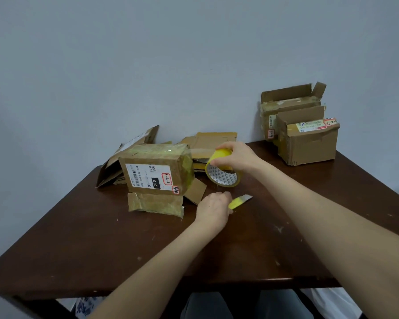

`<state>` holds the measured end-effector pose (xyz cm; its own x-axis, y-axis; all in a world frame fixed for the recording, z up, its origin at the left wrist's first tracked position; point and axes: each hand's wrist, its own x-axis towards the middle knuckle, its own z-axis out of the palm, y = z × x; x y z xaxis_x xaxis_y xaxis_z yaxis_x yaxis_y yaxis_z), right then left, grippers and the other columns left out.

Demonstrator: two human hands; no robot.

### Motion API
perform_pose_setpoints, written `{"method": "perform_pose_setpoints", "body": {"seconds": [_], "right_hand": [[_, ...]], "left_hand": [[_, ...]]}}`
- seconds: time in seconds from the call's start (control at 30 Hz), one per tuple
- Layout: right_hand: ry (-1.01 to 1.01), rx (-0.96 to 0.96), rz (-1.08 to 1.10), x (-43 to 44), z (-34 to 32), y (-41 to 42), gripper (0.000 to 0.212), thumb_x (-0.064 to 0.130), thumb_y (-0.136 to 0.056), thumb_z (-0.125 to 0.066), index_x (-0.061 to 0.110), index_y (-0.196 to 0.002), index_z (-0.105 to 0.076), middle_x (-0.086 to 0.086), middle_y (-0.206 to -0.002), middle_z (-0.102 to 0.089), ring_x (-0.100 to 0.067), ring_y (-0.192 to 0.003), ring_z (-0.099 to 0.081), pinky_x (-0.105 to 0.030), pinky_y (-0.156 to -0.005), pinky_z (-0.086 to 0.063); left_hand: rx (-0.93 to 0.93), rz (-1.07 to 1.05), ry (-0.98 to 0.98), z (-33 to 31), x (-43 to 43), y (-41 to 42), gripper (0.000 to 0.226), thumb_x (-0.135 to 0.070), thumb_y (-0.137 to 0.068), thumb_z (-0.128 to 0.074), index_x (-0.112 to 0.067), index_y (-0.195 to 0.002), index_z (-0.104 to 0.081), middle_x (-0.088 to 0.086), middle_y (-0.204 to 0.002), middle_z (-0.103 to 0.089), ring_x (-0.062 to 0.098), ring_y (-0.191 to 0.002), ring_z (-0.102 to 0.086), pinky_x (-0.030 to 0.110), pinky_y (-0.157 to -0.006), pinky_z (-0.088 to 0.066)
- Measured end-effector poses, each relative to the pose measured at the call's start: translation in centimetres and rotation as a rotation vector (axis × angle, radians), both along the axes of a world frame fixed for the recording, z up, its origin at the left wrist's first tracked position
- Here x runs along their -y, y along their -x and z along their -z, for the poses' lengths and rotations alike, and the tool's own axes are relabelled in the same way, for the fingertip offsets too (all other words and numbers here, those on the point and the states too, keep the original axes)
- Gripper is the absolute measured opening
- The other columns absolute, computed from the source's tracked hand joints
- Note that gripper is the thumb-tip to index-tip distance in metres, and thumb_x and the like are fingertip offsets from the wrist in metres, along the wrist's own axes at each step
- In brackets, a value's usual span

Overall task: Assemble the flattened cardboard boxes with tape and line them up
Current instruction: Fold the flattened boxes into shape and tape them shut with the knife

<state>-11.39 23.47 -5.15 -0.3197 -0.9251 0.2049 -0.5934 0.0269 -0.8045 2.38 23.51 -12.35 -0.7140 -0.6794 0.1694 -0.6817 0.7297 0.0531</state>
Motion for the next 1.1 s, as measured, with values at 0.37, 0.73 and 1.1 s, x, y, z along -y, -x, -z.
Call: {"method": "perform_pose_setpoints", "body": {"seconds": [0.37,0.73,1.1], "right_hand": [[-0.028,0.002,0.033,0.7,0.4,-0.2,0.032,0.036,-0.091,-0.061,0.018,-0.117,-0.067,-0.002,-0.129,-0.06,-0.018,-0.117,-0.053,-0.027,-0.089,-0.041],[-0.142,-0.277,0.079,1.0,0.9,-2.9,0.053,0.049,-0.083,-0.066,0.024,-0.129,-0.059,0.0,-0.128,-0.061,-0.022,-0.115,-0.057,-0.032,-0.085,-0.048],[-0.105,-0.113,0.188,0.5,3.0,-3.4,0.021,0.043,-0.093,-0.055,0.037,-0.11,-0.065,0.002,-0.123,-0.062,-0.023,-0.112,-0.057,-0.032,-0.08,-0.046]], "left_hand": [[-0.272,-0.164,-0.019,-6.1,0.7,-11.5,0.014,-0.015,-0.091,-0.051,-0.015,-0.103,-0.058,0.003,-0.09,-0.062,0.018,-0.078,-0.058,0.03,-0.066,-0.046],[-0.512,-0.186,0.112,-10.5,5.4,-5.1,0.019,-0.034,-0.098,-0.045,-0.015,-0.098,-0.047,-0.001,-0.08,-0.055,0.016,-0.071,-0.054,0.027,-0.055,-0.036],[-0.692,-0.162,-0.009,-5.4,4.4,-6.8,0.015,-0.028,-0.097,-0.049,-0.013,-0.095,-0.049,0.0,-0.085,-0.058,0.014,-0.074,-0.054,0.028,-0.061,-0.037]]}}
